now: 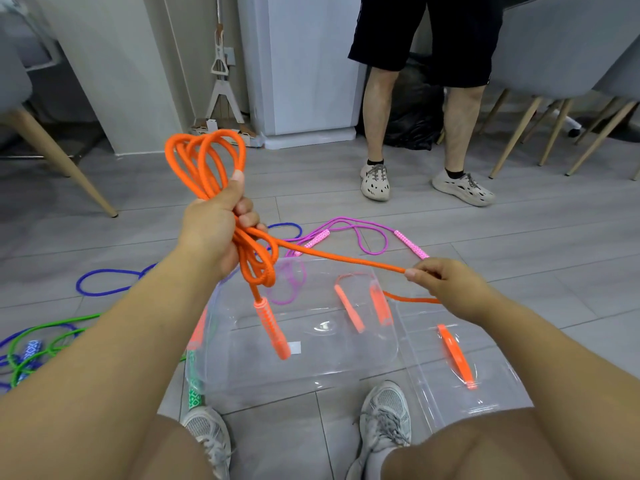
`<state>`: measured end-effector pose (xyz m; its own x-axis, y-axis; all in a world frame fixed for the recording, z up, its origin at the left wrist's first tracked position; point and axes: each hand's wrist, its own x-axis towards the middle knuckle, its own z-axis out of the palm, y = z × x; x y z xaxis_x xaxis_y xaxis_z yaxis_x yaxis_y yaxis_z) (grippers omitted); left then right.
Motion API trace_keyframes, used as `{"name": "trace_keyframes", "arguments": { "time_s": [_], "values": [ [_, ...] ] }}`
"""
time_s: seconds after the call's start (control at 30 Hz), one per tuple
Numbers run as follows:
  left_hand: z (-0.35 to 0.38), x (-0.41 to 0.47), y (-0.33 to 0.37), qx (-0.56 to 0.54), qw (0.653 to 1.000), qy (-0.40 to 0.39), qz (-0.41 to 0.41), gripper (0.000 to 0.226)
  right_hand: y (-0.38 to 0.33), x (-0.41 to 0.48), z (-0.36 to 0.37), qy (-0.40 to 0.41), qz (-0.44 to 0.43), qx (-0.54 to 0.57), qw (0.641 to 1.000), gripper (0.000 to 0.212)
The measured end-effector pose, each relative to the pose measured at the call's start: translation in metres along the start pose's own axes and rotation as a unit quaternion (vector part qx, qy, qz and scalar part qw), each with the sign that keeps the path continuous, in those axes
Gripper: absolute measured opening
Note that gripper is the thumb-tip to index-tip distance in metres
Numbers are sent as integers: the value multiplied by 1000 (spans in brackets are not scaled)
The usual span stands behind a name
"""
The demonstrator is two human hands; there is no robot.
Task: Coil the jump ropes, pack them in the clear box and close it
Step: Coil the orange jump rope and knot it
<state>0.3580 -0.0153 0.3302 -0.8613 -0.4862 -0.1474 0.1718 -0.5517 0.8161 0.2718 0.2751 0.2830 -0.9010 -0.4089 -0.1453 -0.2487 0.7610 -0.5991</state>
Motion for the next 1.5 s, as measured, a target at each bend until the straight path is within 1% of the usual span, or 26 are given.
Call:
{"name": "trace_keyframes", "arguments": {
  "time_s": [0.07, 0.17, 0.23, 0.3, 0.37, 0.4, 0.5, 0.57, 0.7, 0.77, 0.83, 0.93, 1.0, 1.07, 1.1, 1.17, 1.23, 1.37, 1.5],
  "values": [
    [-3, 1, -3, 55, 998, 15, 16, 32, -3, -1, -1, 15, 0, -8, 1000, 22],
    [-3, 1, -14, 164, 985, 27, 40, 30, -22, -1, 1, 19, -48, -36, 998, 16],
    [-3, 0, -20, 256, 964, 21, 63, 34, -40, -5, 4, -4, -83, -34, 996, 16],
    [0, -3, -25, 327, 942, -16, 78, 33, -57, -9, 7, -30, -116, -3, 993, 18],
    [3, -8, -28, 344, 934, -65, 71, 40, -74, -11, 11, -38, -132, 52, 989, 22],
    [4, -9, -29, 344, 933, -84, 60, 46, -81, -11, 12, -30, -134, 83, 987, 24],
    [8, -13, -32, 372, 920, -116, 34, 53, -97, -7, 15, 18, -127, 165, 978, 29],
    [7, -13, -36, 398, 908, -132, 13, 62, -103, -4, 16, 42, -124, 190, 973, 30],
    [7, -13, -41, 430, 886, -172, 1, 64, -115, 0, 18, 51, -130, 205, 969, 27],
    [8, -12, -46, 437, 883, -170, 1, 68, -118, 4, 22, 55, -140, 206, 967, 23],
    [11, -11, -49, 451, 882, -132, -1, 57, -120, 6, 25, 46, -155, 212, 964, 20],
    [10, -8, -51, 447, 890, -86, -21, 44, -119, 5, 25, 18, -162, 223, 961, 22],
    [10, -8, -50, 431, 898, -80, -28, 32, -115, 4, 24, 6, -164, 240, 957, 21],
    [8, -7, -51, 371, 925, -79, -29, 18, -107, 4, 23, -1, -158, 243, 957, 17],
    [7, -6, -50, 341, 936, -78, -28, 15, -101, 4, 22, 4, -155, 232, 960, 18],
    [3, 0, -47, 322, 945, -57, -9, 16, -87, 6, 19, 20, -144, 183, 972, 21],
    [-4, 7, -43, 306, 952, -17, 15, 18, -74, 5, 13, 35, -123, 145, 981, 19],
    [-9, 13, -34, 239, 970, 28, 40, 20, -50, 4, -5, 103, -72, 128, 984, 23],
    [-9, 15, -35, 212, 975, 40, 51, 23, -38, -1, -15, 134, -43, 102, 985, 30]
  ]
}}
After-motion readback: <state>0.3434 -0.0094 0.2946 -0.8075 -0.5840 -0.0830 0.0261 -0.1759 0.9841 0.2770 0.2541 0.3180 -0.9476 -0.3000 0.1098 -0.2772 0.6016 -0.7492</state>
